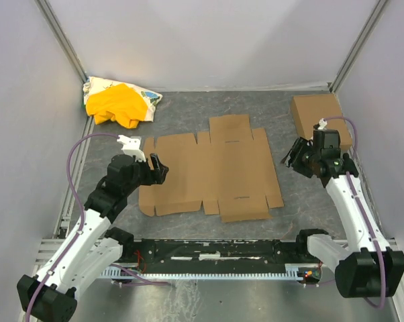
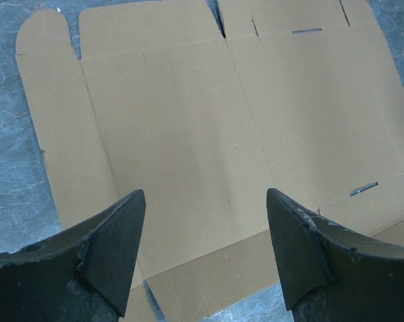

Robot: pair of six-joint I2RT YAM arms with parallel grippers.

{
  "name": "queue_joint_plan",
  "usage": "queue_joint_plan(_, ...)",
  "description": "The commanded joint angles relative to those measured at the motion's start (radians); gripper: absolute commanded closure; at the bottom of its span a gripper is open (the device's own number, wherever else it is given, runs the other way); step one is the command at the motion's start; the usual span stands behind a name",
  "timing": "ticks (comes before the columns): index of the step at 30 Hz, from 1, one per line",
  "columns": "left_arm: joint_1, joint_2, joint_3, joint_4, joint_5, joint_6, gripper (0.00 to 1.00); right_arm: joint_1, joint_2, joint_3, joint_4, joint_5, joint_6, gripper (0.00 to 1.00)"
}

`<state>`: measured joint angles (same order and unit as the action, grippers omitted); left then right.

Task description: Fold the paper box

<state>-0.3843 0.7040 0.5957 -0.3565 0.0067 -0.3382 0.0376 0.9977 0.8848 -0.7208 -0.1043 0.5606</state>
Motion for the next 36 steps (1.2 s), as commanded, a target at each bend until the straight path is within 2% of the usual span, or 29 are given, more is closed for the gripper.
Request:
queue_joint_plan(1,-0.003,-0.003,0.034,0.037,0.011,0.007,0.2,-0.017,0.063,0.028,0.043,-0.111,-0.027,0.37)
queue_joint_plan(11,-0.004,-0.009,0.032,0.039,-0.007,0.005,0.2,-0.028,0.173,0.032,0.042,0.055,-0.1,0.28)
queue_joint_plan(20,-0.003,-0.013,0.033,0.033,-0.014,0.004,0.2,-0.028,0.308,-0.047,0.219,-0.051,-0.088,0.22)
queue_joint_plan(30,-0.004,-0.018,0.032,0.031,-0.025,0.003,0.2,-0.03,0.434,-0.101,0.372,-0.066,-0.096,0.23)
queue_joint_plan(36,-0.004,-0.012,0.032,0.03,-0.026,0.002,0.2,-0.03,0.512,-0.128,0.459,-0.139,-0.074,0.24)
